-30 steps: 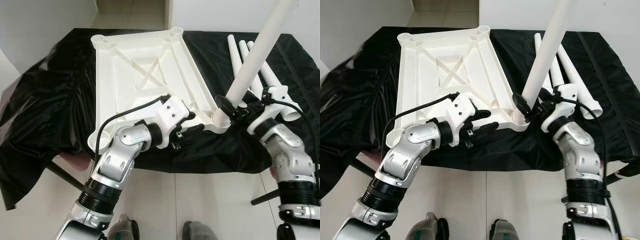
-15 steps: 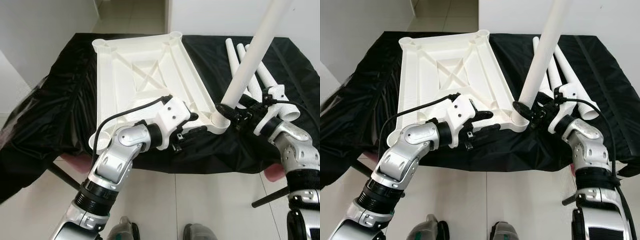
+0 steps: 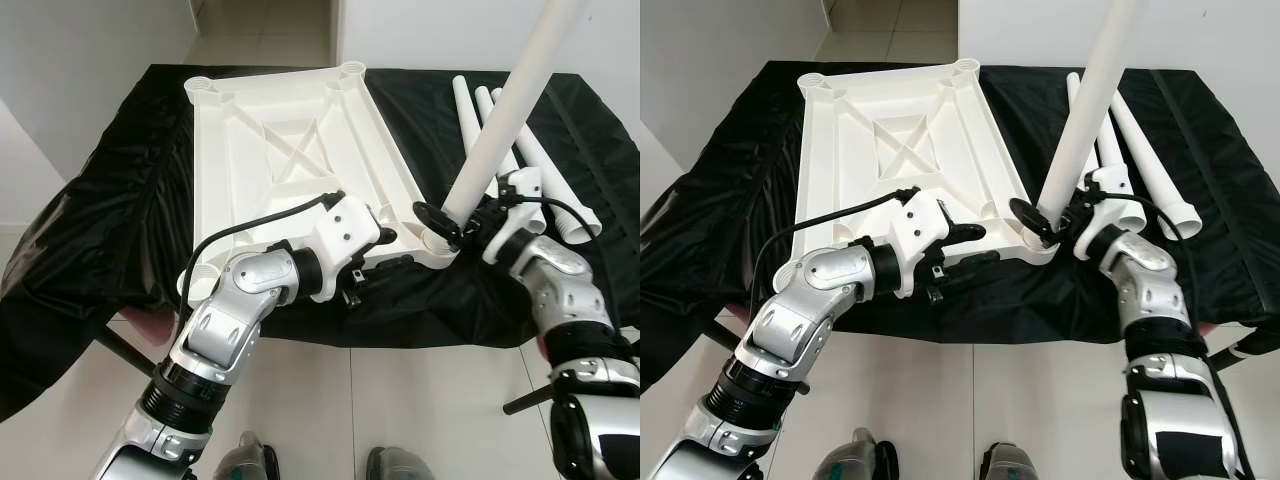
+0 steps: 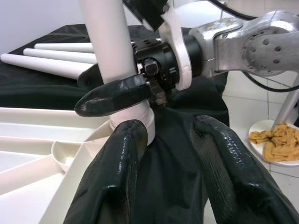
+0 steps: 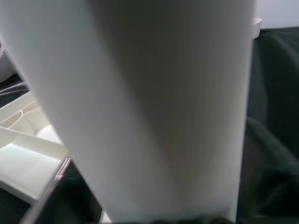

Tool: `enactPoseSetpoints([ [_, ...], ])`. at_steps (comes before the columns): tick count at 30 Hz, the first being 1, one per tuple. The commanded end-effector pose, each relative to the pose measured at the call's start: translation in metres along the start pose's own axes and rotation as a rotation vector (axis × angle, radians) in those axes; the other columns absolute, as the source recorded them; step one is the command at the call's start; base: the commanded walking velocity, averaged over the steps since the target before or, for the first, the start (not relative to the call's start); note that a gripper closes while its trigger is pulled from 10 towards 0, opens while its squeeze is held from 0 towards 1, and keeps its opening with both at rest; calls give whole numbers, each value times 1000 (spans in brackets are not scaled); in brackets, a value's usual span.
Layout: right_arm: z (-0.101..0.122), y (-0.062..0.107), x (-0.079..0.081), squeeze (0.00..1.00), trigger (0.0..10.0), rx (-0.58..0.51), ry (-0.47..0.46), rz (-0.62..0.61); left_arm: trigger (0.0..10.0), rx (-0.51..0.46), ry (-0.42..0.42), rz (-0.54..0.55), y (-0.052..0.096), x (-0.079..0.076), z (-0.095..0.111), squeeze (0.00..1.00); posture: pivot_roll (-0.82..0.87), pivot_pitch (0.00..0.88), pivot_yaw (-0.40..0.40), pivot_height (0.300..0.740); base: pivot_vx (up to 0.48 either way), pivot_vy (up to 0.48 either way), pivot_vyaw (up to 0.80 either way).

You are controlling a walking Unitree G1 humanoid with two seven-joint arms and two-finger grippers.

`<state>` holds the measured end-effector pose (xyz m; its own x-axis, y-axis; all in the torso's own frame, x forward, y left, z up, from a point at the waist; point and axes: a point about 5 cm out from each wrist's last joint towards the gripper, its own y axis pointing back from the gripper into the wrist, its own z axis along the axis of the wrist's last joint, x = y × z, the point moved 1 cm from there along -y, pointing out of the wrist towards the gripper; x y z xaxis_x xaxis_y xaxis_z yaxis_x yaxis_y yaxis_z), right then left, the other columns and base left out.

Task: Building children table

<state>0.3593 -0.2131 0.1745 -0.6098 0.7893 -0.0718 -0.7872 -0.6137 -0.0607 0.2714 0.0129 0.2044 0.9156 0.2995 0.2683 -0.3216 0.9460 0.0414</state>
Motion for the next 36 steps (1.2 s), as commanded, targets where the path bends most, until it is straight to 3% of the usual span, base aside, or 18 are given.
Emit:
enactPoseSetpoints([
  [1,-1,-3,3,0,0,-5,4,18,10000,-1,2,-53,2,-5,1,0,-49,76,63,740,0,0,0],
  [18,3,-5,12,0,0,-63,-22,-22,10000,-1,8,-65,1,-8,1,0,-58,86,61,740,0,0,0],
  [22,0,-10,19,0,0,-62,-12,-75,10000,-1,7,-69,0,-8,1,0,-58,86,61,740,0,0,0],
  [24,1,-14,31,0,0,-82,-6,-122,10000,0,10,-70,0,-9,1,0,-64,89,59,740,0,0,0],
  [30,2,-15,35,0,0,-92,-5,-150,10000,1,12,-70,0,-9,1,0,-64,89,59,740,0,0,0],
  [36,-3,-10,38,0,0,-71,-78,-347,10000,-5,11,-65,-1,-8,2,0,-65,88,53,740,0,0,0],
])
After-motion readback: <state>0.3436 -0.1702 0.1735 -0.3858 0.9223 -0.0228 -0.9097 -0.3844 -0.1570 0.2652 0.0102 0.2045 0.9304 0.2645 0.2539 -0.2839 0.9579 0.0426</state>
